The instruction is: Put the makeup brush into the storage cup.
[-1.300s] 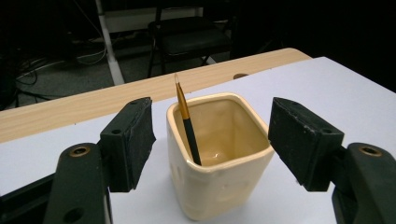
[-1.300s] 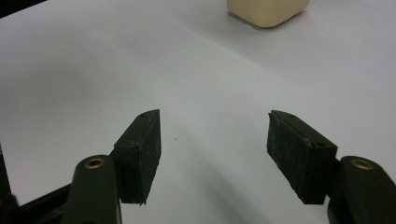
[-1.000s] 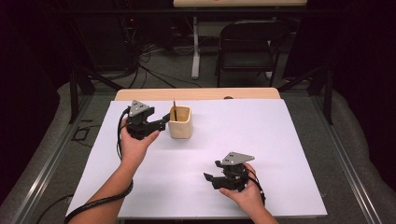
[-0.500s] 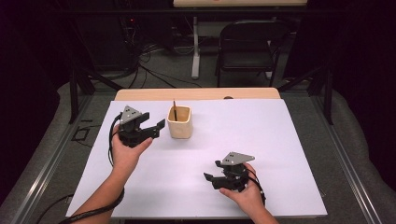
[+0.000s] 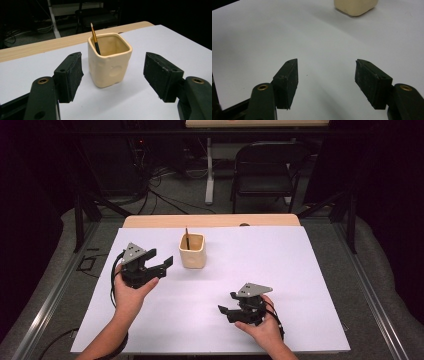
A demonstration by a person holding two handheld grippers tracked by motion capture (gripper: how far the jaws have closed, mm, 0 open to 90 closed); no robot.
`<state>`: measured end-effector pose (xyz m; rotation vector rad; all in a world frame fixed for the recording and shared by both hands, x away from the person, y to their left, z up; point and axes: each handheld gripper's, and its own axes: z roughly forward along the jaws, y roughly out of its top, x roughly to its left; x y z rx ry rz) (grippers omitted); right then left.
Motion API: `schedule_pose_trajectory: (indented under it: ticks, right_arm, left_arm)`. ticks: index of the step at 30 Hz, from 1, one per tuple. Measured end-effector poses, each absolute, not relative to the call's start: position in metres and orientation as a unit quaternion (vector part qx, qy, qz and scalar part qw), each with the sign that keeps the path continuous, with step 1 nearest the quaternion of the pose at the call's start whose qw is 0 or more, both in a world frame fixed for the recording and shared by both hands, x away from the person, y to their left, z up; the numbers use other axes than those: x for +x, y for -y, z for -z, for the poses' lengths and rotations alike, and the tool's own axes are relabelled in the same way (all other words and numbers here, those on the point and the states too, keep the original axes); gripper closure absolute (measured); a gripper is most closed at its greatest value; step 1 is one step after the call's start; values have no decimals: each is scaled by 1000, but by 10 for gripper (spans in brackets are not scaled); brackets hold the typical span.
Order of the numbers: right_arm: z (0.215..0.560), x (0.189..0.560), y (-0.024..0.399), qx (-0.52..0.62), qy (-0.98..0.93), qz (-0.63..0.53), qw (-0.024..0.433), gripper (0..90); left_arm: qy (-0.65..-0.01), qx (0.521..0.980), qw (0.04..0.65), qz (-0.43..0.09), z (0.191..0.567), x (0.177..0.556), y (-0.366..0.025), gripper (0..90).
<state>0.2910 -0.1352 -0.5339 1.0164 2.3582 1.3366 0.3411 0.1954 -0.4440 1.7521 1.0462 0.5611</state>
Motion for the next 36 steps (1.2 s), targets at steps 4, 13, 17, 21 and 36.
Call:
schedule_pose_trajectory:
  ticks: [4,13,17,21,36]
  right_arm:
    - [534,291,135,348,-808,-459,124,351]
    - [534,291,135,348,-809,-457,124,351]
    - [533,290,135,348,-809,-458,124,351]
    - [533,291,135,347,-808,-459,124,352]
    - [533,290,136,349,-808,-459,123,352]
  left_arm:
    - [-431,722,490,-231,448,336,-197,316]
    - [-429,726,486,-230,461,327,-196,317]
    - [-426,730,483,-231,468,322,-197,317]
    - [-422,728,489,-230,475,316,-198,317]
    - [-413,736,489,-222,501,298,-191,319]
